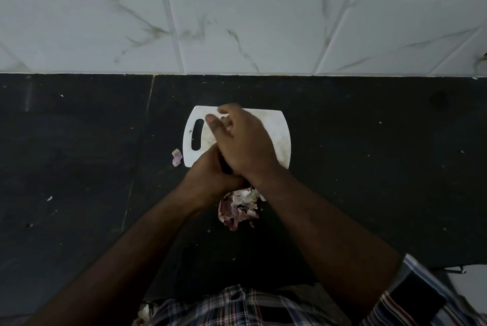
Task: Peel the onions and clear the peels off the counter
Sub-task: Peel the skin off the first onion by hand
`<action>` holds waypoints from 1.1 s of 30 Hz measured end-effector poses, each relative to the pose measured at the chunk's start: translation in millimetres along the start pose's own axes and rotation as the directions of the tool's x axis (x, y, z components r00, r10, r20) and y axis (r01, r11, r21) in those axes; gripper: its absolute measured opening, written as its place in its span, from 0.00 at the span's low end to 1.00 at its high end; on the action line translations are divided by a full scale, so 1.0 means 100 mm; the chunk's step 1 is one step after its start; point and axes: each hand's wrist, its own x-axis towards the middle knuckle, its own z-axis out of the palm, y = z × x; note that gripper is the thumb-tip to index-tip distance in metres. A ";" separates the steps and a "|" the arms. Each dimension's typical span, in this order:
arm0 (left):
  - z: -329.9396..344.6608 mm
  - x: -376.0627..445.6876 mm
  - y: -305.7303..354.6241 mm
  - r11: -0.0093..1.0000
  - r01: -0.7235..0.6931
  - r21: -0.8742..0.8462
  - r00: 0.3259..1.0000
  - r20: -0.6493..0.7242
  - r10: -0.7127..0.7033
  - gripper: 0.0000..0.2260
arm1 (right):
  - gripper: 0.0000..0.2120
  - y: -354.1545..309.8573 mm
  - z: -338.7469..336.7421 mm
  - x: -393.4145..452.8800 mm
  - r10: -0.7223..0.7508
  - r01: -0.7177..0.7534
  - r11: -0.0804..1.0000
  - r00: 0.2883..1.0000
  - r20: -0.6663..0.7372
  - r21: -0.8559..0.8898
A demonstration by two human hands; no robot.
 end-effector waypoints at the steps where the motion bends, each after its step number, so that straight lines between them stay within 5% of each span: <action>1: -0.02 -0.01 0.01 1.000 -0.015 0.025 1.000 0.016 0.015 0.28 | 0.21 0.02 0.04 -0.01 -0.019 0.019 0.999 1.000 0.003 -0.037; 4: -0.06 -0.06 -0.03 0.992 0.072 -0.101 0.987 0.151 -0.057 0.40 | 0.18 0.27 -0.01 0.10 0.063 -0.068 0.985 0.997 -0.037 -0.158; 7: -0.04 -0.05 -0.13 0.991 0.125 -0.046 0.988 0.100 -0.120 0.45 | 0.17 0.38 -0.06 0.16 0.165 -0.168 0.980 0.986 -0.040 -0.104; 11: 0.01 0.01 -0.07 0.999 0.011 0.034 0.998 0.061 -0.013 0.31 | 0.19 0.13 0.03 0.05 0.053 -0.053 0.998 0.999 0.004 0.020; 15: -0.05 -0.07 -0.11 0.924 0.105 -0.367 0.983 0.179 -0.041 0.37 | 0.16 0.39 -0.15 0.19 0.186 -0.180 0.982 0.968 -0.168 0.049; 17: -0.01 -0.08 -0.14 0.814 0.177 -0.554 0.983 0.140 -0.119 0.29 | 0.13 0.47 -0.20 0.20 0.317 -0.274 0.937 0.928 -0.197 0.216; 20: 0.17 -0.01 -0.11 0.751 0.231 -0.618 0.971 0.096 -0.219 0.16 | 0.13 0.33 -0.08 0.09 0.374 -0.272 0.870 0.907 -0.191 0.411; 26: 0.25 0.04 -0.12 0.723 0.284 -0.629 0.952 0.094 -0.292 0.12 | 0.13 0.41 0.08 0.05 0.129 -0.051 0.972 0.932 -0.338 0.230; 30: 0.15 0.05 -0.20 0.739 0.260 -0.621 0.950 0.028 -0.311 0.15 | 0.21 0.85 0.12 0.29 0.294 -0.294 0.954 0.956 0.002 0.065; 33: -0.06 0.10 -0.20 0.761 0.195 -0.618 0.933 -0.123 -0.339 0.14 | 0.39 0.96 0.28 0.49 0.218 -0.211 0.976 0.950 0.223 -0.055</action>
